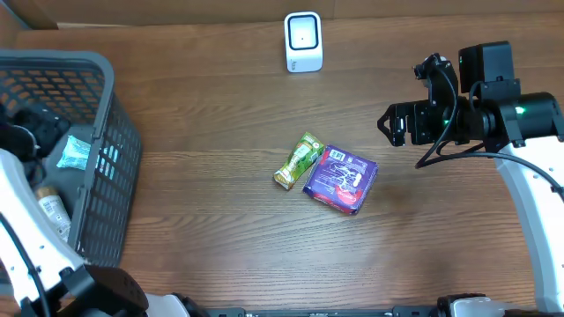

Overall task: Scan the item barcode
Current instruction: 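Reach the left gripper into the basket toward the mint-green wrapper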

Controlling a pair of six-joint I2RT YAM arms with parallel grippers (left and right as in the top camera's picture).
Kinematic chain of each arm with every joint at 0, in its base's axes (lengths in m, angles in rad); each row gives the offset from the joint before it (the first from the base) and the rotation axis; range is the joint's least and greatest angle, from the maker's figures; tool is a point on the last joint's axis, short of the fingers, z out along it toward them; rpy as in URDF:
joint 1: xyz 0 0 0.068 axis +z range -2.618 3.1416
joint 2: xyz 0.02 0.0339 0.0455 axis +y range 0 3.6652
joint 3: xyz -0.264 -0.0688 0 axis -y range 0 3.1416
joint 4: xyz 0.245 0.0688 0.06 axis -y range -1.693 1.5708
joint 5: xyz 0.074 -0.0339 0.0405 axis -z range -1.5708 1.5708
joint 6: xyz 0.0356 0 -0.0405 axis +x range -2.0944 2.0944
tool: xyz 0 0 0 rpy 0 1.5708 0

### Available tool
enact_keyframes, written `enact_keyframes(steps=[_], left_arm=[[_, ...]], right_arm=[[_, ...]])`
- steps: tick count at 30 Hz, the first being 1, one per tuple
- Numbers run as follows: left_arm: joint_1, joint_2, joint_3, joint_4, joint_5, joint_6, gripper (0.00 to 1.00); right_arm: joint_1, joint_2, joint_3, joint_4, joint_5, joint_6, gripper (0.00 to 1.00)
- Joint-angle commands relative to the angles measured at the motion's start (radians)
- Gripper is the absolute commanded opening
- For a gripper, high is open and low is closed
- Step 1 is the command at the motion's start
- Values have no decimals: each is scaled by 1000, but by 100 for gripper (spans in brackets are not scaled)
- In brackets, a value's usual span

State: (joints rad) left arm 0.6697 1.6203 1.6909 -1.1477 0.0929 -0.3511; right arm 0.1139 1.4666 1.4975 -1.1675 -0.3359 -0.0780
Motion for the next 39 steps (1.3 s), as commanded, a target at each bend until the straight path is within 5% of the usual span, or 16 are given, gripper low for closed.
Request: enact_keyframes(steps=[1, 9, 32, 36, 37, 39], left_arm=[[-9, 14, -145, 103, 28, -24, 100], [-19, 110, -281, 333, 39, -31, 100], [-75, 432, -282, 351, -121, -90, 100], [-75, 447, -282, 345, -123, -89, 84], [-75, 447, -282, 345, -122, -82, 74], [-75, 447, -281, 344, -122, -74, 34]], right_arm=[[6, 0, 0, 5, -6, 3, 100], [6, 6, 0, -8, -6, 3, 100], [6, 15, 0, -42, -6, 3, 100], [6, 15, 0, -43, -6, 3, 100], [6, 15, 0, -42, -6, 3, 100], [6, 15, 0, -42, -6, 3, 100]])
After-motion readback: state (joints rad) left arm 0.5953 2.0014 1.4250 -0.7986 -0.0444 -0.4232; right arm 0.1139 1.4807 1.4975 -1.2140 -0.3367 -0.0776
